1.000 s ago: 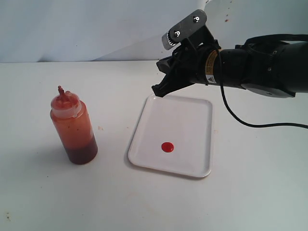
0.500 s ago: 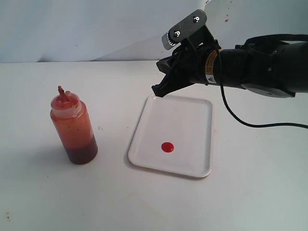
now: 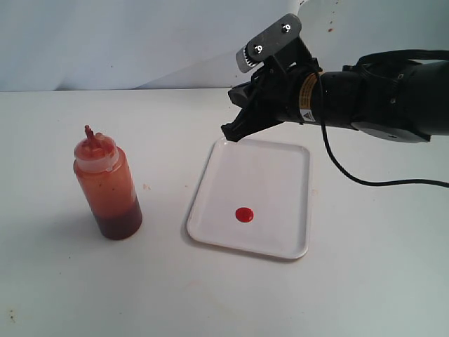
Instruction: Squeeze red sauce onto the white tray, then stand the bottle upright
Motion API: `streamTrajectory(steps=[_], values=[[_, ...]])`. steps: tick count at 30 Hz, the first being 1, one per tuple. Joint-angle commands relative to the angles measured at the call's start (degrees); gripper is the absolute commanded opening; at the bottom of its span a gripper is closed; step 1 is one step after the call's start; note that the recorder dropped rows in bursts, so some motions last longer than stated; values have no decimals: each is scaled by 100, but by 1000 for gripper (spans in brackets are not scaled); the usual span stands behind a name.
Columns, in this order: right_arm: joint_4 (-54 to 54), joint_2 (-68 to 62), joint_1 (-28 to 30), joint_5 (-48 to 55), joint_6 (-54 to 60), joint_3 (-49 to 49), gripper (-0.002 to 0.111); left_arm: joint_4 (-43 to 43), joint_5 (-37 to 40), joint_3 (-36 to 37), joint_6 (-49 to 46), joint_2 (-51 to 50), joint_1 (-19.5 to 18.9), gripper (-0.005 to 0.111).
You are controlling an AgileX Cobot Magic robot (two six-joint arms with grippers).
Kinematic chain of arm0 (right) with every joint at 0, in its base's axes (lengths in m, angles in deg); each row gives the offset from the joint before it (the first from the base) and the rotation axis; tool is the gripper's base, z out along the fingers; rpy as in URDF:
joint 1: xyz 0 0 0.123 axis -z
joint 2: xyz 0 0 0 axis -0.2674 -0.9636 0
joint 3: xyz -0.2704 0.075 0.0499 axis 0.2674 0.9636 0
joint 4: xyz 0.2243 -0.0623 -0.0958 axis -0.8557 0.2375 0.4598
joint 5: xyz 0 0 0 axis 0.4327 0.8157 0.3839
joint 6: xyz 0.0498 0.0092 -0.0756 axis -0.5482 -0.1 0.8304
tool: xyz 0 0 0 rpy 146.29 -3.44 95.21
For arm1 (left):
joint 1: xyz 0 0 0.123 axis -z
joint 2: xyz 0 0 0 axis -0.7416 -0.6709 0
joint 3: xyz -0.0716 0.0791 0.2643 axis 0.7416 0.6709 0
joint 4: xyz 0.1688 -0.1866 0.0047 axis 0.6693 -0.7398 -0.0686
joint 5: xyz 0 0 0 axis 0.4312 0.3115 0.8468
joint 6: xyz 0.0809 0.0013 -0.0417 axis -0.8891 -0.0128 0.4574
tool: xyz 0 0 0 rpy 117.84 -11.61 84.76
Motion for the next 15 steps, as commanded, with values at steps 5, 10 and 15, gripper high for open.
streamTrajectory(steps=[5,10,15], values=[[-8,29,-10,-66,10,-35,0,9,-84,30,-30,25,-15,0],[-8,605,-10,-40,10,-35,0,9,-84,30,-30,25,-15,0],[-8,1646,-10,-40,10,-35,0,9,-84,30,-40,25,-15,0]])
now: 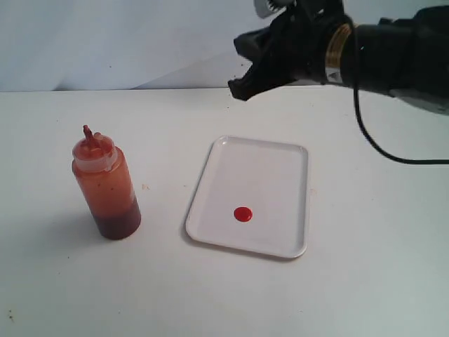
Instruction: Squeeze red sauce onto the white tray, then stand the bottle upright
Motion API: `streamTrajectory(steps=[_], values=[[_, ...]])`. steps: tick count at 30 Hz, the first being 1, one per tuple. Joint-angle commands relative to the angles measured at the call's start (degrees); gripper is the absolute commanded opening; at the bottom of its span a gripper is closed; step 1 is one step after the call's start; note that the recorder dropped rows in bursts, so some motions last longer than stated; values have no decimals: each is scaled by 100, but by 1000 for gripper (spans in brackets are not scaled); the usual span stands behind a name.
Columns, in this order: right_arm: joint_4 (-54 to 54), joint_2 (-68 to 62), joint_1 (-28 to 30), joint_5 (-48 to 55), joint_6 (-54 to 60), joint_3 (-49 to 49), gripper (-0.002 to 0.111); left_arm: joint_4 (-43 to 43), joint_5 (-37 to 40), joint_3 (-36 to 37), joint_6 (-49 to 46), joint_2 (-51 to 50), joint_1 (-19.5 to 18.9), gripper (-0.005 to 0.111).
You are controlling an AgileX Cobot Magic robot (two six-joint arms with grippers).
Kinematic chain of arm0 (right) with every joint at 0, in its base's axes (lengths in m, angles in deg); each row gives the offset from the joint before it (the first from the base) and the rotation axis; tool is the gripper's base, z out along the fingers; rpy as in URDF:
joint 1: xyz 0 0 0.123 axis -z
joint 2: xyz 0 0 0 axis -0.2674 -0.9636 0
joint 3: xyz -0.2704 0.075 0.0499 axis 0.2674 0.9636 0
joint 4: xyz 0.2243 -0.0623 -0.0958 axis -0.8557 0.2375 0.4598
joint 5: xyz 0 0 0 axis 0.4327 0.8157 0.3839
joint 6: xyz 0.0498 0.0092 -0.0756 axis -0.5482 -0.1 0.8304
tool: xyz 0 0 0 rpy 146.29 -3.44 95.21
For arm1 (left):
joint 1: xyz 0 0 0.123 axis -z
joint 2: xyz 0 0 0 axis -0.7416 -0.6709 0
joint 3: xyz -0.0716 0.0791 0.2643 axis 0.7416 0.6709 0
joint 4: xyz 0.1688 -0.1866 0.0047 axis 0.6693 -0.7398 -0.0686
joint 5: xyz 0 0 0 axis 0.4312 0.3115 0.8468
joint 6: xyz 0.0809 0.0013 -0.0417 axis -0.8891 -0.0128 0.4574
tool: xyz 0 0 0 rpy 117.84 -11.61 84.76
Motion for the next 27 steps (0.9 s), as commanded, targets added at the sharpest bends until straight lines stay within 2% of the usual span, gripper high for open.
streamTrajectory(steps=[1,10,14,19,27], values=[[-8,806,-10,-40,10,-35,0,9,-73,30,-29,25,-15,0],[-8,1998,-2,-40,10,-35,0,9,-73,30,-29,25,-15,0],[-8,2314,307,-87,10,-35,0,9,-73,30,-29,25,-15,0],[-8,2757,1275,-87,10,-35,0,9,-73,30,-29,25,-15,0],[-8,3704,3258,198,10,-35,0,9,-73,30,-29,25,-15,0]])
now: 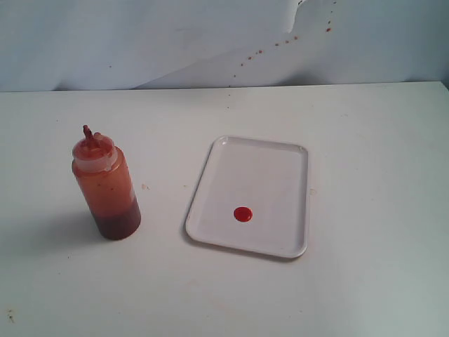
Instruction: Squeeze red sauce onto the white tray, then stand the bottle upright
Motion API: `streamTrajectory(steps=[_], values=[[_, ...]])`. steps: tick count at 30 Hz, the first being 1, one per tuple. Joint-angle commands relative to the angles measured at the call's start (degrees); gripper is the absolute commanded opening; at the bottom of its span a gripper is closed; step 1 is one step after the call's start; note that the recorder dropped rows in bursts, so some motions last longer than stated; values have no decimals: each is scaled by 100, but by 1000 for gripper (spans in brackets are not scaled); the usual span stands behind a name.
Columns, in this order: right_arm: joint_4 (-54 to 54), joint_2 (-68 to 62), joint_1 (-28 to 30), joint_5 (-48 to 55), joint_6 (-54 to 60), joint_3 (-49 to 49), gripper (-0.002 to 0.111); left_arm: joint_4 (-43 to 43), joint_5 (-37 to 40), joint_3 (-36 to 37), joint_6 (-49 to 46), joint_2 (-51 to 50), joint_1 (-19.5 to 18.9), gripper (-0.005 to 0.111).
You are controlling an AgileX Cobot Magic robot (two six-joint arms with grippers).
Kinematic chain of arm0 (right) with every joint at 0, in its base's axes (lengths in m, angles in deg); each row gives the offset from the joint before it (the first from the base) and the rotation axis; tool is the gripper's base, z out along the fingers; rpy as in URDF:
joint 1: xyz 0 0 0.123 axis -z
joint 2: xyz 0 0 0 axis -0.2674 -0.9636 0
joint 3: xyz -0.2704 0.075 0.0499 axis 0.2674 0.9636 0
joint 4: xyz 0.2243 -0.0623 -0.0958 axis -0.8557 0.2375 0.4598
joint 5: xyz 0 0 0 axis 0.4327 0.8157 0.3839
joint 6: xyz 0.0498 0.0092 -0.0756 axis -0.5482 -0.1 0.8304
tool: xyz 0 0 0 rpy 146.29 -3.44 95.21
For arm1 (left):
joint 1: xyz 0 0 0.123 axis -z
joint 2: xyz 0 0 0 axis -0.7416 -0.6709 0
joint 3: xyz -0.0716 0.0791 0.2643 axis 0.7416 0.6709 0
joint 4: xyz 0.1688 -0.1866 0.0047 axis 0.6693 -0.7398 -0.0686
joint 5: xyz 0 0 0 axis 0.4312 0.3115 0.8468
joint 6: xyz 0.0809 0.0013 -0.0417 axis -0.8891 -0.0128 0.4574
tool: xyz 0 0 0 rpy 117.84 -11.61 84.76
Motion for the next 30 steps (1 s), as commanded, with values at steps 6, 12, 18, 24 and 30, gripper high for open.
streamTrajectory(steps=[6,12,18,24,30], values=[[-8,1254,1294,780,10,-35,0,9,-73,30,-16,25,-15,0],[-8,1915,1294,846,10,-35,0,9,-73,30,-16,25,-15,0],[-19,2382,1270,834,10,-35,0,9,-73,30,-16,25,-15,0],[-19,2666,1270,834,10,-35,0,9,-73,30,-16,25,-15,0],[-19,3029,1270,834,10,-35,0,9,-73,30,-16,25,-15,0]])
